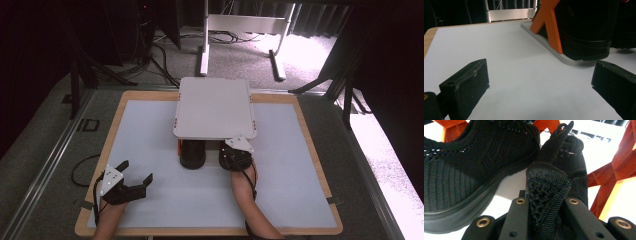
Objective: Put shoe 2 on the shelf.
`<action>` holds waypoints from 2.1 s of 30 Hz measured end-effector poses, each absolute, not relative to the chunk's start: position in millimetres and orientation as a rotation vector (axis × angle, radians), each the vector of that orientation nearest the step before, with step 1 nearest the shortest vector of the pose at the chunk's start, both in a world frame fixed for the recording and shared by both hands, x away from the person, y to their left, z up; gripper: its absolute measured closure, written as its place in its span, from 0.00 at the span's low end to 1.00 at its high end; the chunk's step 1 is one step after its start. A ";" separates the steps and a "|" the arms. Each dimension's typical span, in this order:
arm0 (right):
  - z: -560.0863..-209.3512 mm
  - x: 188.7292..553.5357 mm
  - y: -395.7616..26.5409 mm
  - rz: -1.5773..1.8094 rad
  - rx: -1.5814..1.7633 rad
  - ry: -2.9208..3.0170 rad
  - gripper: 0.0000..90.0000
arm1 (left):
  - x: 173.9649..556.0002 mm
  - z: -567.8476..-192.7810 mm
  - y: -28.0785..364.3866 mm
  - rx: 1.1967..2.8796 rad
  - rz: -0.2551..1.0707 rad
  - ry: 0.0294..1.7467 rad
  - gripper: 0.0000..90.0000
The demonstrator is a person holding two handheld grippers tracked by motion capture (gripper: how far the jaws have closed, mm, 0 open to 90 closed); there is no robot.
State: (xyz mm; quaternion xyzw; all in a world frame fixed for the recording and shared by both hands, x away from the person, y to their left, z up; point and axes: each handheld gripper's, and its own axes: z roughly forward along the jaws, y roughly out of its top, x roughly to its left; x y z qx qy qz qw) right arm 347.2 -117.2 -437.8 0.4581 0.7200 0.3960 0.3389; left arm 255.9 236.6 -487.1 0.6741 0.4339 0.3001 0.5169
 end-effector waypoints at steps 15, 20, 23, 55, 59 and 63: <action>-428.3 329.8 -136.3 1.166 1.170 1.884 0.32 | 255.7 -487.2 236.4 1.618 0.724 1.041 0.02; -419.3 321.6 -155.5 1.229 1.152 1.896 0.20 | 255.5 -487.2 236.4 1.616 0.726 1.040 0.01; -415.2 312.9 -164.3 1.207 1.115 1.937 0.17 | 255.8 -487.2 236.6 1.617 0.721 1.045 0.01; -466.1 294.0 -260.8 1.079 1.202 1.882 0.15 | 254.9 -487.4 236.5 1.614 0.731 1.039 0.02; -469.3 296.5 -267.0 1.046 1.241 1.861 0.15 | 254.9 -487.4 236.5 1.613 0.731 1.039 0.01; -471.7 297.5 -267.6 1.037 1.238 1.860 0.15 | 254.9 -487.3 236.3 1.615 0.731 1.039 0.02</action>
